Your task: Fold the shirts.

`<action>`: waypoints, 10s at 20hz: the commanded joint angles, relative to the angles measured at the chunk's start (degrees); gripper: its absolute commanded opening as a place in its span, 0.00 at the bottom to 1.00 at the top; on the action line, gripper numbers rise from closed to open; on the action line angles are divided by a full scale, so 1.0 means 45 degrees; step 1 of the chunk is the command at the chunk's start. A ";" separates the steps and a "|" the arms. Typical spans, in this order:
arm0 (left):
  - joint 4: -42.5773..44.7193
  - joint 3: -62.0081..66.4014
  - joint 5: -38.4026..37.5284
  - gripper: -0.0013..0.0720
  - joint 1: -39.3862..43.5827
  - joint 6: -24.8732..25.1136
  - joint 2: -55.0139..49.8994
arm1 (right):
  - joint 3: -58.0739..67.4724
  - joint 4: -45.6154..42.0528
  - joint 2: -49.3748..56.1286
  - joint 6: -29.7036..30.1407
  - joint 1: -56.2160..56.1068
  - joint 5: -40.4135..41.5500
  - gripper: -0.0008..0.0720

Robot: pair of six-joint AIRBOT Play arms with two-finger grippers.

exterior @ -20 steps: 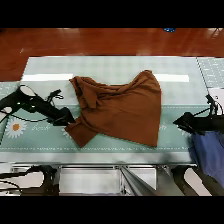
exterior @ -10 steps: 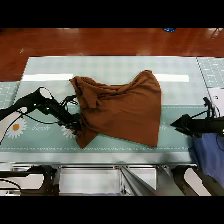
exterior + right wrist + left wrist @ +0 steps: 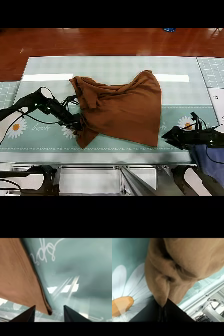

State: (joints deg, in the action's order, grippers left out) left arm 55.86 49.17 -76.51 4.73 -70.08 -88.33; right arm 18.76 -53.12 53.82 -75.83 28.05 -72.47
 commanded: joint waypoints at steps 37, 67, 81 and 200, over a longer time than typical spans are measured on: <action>0.2268 1.5096 0.0947 0.05 -0.2103 -0.0675 1.1385 | 2.3494 -0.3662 -0.2273 -0.2540 -0.6256 -0.3633 0.05; -0.0554 1.3648 0.3118 0.40 0.0146 -0.3594 -0.5255 | 1.7165 -0.0976 1.0380 -0.2934 -0.3963 0.2297 0.21; 0.2861 0.4308 -0.1530 0.71 -0.6149 -0.2191 0.1938 | 0.6776 -0.2055 0.3662 -0.1088 0.1583 0.1180 0.57; 0.3415 1.0996 -0.3011 0.05 -0.1817 -0.2759 -0.4779 | 1.3007 -0.1948 1.0394 -0.0097 -0.2584 -0.2317 0.05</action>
State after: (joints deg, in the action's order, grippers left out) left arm 69.82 101.23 -87.44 -3.42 -83.29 -109.78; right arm 81.03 -60.45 100.57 -76.07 16.64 -83.02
